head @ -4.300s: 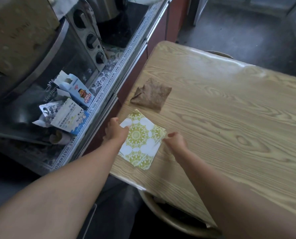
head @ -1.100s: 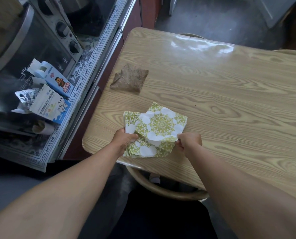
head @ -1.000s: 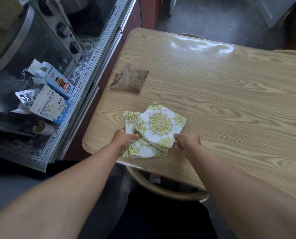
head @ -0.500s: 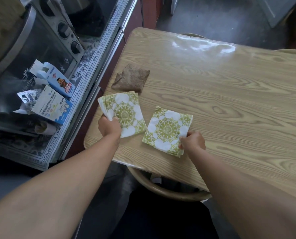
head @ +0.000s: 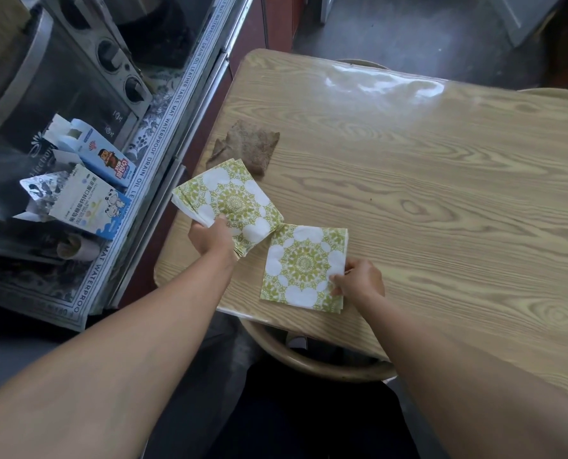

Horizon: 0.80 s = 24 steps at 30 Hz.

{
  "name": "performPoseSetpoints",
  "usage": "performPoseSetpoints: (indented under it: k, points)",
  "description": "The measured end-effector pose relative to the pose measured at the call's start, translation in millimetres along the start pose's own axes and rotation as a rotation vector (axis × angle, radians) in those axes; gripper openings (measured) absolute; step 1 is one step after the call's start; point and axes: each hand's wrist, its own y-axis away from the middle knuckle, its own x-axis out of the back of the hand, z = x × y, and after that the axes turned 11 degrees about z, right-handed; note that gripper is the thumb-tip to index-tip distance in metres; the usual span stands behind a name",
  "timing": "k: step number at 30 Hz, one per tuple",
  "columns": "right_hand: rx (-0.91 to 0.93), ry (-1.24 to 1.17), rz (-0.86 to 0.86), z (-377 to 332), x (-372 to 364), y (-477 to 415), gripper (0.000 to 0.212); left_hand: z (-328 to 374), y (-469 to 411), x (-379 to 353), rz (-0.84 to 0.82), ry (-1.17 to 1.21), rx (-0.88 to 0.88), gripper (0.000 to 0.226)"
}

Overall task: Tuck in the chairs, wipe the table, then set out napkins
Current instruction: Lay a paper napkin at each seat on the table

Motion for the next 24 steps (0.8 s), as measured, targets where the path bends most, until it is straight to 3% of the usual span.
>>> performPoseSetpoints:
  k: [6, 20, 24]
  points:
    - [-0.086, 0.004, 0.026, 7, 1, -1, 0.008, -3, 5, -2, -0.047, 0.031, 0.051, 0.02]
    - [-0.07, 0.029, 0.013, 5, 3, -5, 0.003, 5, 22, -13, -0.164, 0.045, 0.067, 0.014]
    - [-0.085, 0.068, 0.002, 5, 6, -6, 0.013, 5, 28, -14, -0.252, 0.056, 0.099, 0.018]
